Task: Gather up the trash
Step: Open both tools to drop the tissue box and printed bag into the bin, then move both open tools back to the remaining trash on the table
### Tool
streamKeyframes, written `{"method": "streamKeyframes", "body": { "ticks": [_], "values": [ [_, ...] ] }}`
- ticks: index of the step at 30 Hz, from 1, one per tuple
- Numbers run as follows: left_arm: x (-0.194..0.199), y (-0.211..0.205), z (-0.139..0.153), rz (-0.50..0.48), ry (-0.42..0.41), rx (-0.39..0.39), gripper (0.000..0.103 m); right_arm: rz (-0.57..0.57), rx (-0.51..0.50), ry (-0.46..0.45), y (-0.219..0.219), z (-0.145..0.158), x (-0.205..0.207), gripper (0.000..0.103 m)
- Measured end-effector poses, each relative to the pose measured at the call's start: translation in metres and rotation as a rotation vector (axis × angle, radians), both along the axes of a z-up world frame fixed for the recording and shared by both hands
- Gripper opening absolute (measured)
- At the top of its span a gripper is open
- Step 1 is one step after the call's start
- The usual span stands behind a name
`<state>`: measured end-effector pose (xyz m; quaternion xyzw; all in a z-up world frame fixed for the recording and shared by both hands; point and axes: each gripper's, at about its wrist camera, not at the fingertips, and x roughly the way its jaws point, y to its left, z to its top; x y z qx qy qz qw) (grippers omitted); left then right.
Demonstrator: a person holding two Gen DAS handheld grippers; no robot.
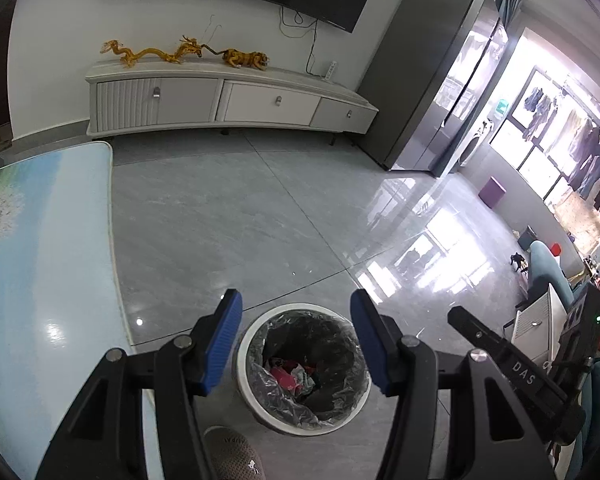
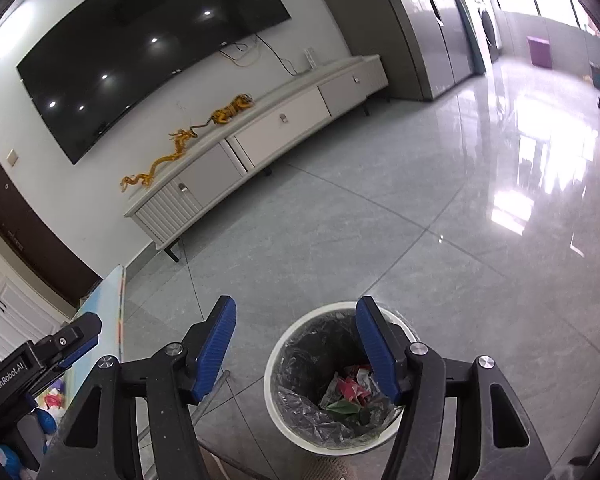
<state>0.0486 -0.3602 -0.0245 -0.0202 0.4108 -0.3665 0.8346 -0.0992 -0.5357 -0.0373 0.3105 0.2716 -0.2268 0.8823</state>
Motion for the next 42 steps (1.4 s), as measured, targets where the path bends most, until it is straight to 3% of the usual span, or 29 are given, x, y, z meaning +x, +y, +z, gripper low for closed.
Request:
{"method": "streamKeyframes", "body": {
  "ticks": [11, 18, 25, 34, 42],
  "values": [
    [-0.014, 0.118, 0.042, 0.186, -0.13, -0.02, 0.054, 0.055, -0.155, -0.083, 0.058, 0.058, -0.002, 0.064],
    [-0.018, 0.217, 0.065, 0.379, -0.239, -0.006, 0.055, 0.07, -0.233, -0.123, 0.092, 0.086, -0.005, 0.069],
    [-0.029, 0.335, 0.073, 0.589, -0.319, 0.056, 0.055, 0.14, -0.298, -0.142, 0.133, 0.106, 0.008, 0.074],
    [-0.036, 0.477, 0.054, 0.803, -0.306, 0.115, 0.056, 0.241, -0.34, -0.183, 0.182, 0.121, 0.037, 0.074],
    [-0.039, 0.534, 0.028, 0.872, -0.246, 0.111, 0.055, 0.333, -0.373, -0.174, 0.221, 0.121, 0.064, 0.074]
  ]
}}
